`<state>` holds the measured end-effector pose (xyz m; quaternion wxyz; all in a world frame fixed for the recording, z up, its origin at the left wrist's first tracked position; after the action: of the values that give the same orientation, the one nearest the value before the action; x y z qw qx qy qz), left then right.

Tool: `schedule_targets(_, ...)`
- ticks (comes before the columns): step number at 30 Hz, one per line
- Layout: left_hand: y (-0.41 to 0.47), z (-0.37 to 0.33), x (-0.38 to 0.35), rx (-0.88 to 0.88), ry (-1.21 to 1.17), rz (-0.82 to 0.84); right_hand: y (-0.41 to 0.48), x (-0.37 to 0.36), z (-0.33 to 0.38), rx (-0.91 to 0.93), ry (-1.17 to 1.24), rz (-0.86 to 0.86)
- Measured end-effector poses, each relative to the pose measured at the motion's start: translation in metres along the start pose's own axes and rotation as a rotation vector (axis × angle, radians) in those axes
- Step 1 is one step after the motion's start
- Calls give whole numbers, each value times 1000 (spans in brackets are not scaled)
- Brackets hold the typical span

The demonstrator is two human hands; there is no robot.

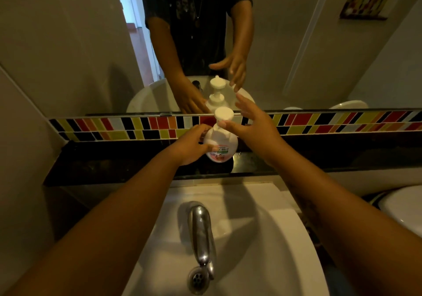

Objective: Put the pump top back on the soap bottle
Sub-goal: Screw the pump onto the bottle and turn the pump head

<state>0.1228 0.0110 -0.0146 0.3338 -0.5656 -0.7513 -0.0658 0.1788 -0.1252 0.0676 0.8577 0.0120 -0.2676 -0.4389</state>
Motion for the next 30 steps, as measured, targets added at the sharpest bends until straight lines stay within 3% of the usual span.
schedule_targets(5,0,-1,0,-7,-14,-6,5,-14,3,54,-173,-18)
schedule_targets(23,1,0,-3,0,-57,17,7,-14,-8,79,-198,-109)
schedule_targets(30,1,-2,0,-25,-6,29,0,-19,-17,77,-193,-14)
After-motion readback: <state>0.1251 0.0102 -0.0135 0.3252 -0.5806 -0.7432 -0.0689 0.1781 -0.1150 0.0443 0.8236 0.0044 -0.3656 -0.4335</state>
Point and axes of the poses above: each hand's wrist, its own y-axis towards the middle knuckle, its own x-axis out of the back of the hand, z = x × y, the point moved 10 cm from there along y, towards the middle knuckle, and after that the axes turned 10 degrees about x, right-handed, at the moved point
